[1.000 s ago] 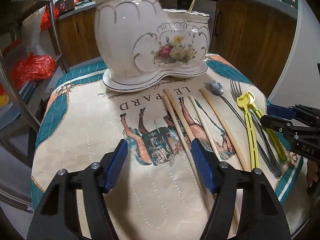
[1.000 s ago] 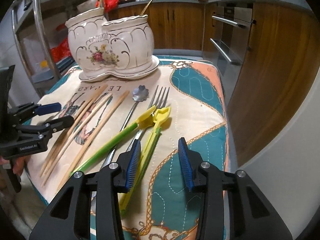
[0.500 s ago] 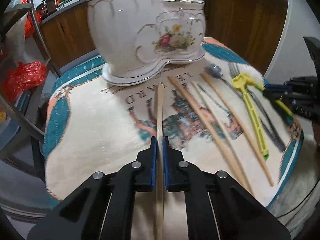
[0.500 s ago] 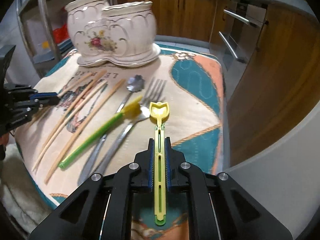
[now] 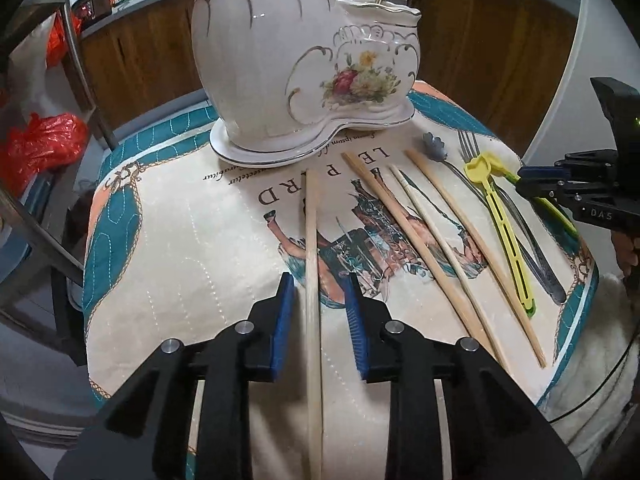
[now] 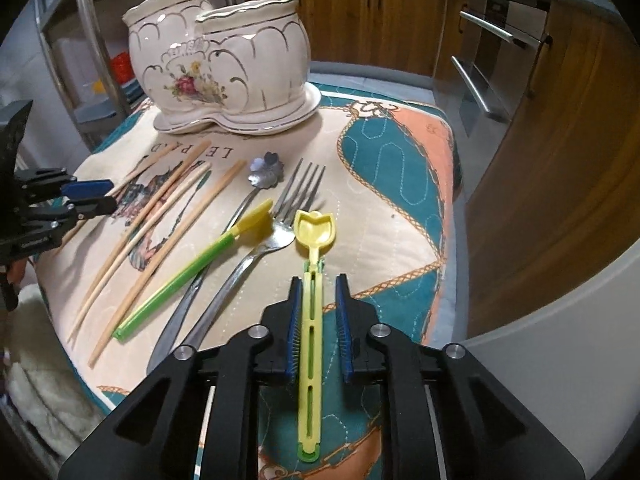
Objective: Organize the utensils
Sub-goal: 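Grasp another chopstick with left tool while right grasps a yellow plastic utensil, then insert chopstick into large cup with left tool while right inserts yellow utensil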
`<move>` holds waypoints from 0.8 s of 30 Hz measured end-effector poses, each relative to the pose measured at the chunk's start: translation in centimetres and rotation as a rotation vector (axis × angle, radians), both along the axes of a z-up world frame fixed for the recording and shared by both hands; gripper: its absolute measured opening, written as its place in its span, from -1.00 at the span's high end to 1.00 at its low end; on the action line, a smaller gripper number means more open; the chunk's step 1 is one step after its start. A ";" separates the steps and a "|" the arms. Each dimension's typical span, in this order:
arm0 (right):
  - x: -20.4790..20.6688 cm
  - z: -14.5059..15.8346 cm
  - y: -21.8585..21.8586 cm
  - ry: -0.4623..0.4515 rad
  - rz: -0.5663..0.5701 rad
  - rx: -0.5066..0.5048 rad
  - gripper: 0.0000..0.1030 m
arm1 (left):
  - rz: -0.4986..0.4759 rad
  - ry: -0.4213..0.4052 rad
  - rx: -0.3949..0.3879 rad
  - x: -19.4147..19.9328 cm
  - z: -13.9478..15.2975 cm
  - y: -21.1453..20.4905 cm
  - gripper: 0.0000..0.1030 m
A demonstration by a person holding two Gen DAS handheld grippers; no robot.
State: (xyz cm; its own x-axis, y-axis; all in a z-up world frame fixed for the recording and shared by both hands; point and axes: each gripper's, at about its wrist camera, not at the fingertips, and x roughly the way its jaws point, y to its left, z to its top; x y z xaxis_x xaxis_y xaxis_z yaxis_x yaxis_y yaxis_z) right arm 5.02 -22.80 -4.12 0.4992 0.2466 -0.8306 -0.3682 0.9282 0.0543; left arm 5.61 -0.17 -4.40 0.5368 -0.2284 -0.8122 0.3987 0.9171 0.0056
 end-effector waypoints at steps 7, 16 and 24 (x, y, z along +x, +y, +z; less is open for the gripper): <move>-0.5 0.3 -0.3 -0.037 -0.008 0.025 0.79 | -0.018 -0.031 0.024 -0.2 0.0 0.1 0.88; -2.5 4.2 -1.7 -0.224 -0.007 0.150 0.79 | -0.097 -0.212 -0.080 -3.5 3.0 2.5 0.88; -1.2 9.2 0.0 -0.429 0.015 0.257 0.79 | -0.074 -0.454 -0.295 -3.3 9.7 4.4 0.88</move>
State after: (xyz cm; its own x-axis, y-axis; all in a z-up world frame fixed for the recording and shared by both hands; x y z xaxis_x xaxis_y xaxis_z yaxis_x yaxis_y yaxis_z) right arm 3.80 -22.79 5.03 0.7772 0.4263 -0.4628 -0.4208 0.8990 0.1214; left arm 2.32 4.24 5.31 0.7926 -0.4619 -0.3982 0.4796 0.8754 -0.0608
